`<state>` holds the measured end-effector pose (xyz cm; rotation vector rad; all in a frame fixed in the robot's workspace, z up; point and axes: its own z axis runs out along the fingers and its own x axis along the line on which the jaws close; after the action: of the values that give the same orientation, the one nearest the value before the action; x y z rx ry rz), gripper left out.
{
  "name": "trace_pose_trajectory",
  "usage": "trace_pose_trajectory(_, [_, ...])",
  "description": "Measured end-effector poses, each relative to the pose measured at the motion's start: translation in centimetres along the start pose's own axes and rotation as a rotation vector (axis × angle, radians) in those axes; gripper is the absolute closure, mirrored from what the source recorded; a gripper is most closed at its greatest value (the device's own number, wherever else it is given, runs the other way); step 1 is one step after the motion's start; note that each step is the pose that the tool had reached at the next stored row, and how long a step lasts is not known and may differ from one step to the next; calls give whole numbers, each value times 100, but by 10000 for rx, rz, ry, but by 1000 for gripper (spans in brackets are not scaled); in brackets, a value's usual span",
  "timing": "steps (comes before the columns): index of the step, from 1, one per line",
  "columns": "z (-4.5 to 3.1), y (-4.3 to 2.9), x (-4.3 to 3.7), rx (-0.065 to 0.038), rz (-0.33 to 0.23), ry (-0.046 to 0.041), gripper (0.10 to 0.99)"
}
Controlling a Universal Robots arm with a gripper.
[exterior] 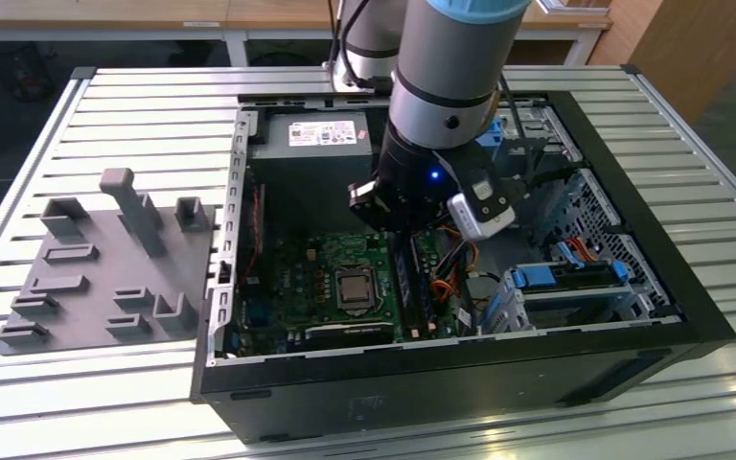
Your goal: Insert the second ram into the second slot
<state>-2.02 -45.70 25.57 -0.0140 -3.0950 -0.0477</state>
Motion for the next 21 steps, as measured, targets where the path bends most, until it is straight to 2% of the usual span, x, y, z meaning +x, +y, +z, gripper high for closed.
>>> trace_pose_trajectory(6, [15,-64,-5,-1,38,23,953])
trace_pose_trajectory(9, [27,-74,-5,-5,58,35,953])
trace_pose_trajectory(13, [58,-76,-65,-3,58,42,953])
trace_pose_trajectory(15, [79,-76,-89,-3,58,43,953])
trace_pose_trajectory(21, [177,-79,-94,-2,59,42,953])
